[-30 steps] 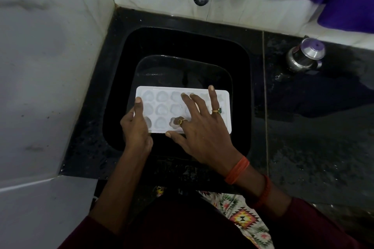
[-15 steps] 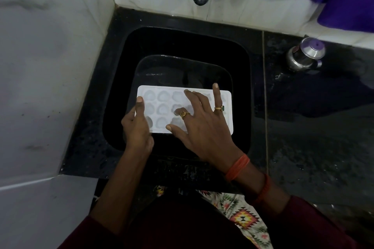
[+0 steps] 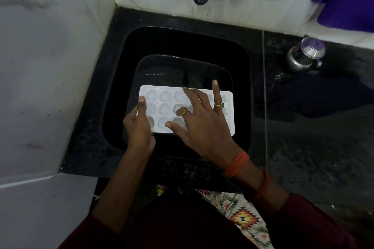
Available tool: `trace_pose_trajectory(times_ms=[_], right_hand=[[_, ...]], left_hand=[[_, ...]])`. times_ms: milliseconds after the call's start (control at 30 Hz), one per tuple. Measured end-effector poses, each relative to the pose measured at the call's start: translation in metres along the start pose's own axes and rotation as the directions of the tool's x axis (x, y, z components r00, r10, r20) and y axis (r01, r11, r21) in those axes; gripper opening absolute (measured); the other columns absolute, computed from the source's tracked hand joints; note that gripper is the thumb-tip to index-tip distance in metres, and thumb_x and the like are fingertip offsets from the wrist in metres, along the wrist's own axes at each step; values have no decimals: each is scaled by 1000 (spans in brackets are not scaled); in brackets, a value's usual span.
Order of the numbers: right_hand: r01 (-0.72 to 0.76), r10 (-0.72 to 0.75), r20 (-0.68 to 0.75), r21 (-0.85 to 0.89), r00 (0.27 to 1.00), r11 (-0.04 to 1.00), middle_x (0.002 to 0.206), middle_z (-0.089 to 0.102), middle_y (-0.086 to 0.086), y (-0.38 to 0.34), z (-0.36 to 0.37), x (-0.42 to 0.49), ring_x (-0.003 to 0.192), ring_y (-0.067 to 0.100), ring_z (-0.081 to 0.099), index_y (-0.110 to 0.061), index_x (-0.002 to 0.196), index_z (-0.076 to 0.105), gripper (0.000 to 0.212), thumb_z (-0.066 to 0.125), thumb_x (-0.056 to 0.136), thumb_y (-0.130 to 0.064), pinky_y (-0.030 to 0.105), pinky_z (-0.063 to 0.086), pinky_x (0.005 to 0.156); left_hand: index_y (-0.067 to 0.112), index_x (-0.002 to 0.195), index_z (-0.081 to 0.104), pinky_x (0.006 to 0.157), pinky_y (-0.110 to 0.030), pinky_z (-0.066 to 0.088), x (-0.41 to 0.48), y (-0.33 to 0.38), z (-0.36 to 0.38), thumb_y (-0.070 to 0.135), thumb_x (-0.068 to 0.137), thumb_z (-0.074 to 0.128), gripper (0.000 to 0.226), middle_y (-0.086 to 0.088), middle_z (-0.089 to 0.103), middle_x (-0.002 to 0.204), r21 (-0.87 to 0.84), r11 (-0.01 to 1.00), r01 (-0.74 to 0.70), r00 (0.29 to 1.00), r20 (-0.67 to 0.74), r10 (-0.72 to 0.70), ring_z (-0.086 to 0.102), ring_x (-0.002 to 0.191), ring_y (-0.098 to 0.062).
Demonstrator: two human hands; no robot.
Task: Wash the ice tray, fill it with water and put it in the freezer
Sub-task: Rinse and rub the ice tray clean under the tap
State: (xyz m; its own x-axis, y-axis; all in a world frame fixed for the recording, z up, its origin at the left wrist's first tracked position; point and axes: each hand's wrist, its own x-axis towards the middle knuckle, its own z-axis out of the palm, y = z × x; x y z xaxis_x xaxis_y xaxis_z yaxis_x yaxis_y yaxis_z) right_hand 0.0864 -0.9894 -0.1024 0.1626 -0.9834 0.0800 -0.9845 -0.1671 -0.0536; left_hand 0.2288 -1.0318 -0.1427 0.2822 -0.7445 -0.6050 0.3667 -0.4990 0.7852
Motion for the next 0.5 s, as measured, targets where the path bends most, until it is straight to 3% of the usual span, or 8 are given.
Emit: trace_pose_trajectory(times_ms=[500], right_hand=[[-29,29,-9,47,1000,998,149,50,10,2,4,2,142,24,41,-24,111,75,60,36,97,-68,57,-8,123]], left_hand=[[14,96,73,70,-37,63,0,1,4,37,99,62,25,-1,79,90,-5,1000,3,1000,7,-3,77,85,-21]])
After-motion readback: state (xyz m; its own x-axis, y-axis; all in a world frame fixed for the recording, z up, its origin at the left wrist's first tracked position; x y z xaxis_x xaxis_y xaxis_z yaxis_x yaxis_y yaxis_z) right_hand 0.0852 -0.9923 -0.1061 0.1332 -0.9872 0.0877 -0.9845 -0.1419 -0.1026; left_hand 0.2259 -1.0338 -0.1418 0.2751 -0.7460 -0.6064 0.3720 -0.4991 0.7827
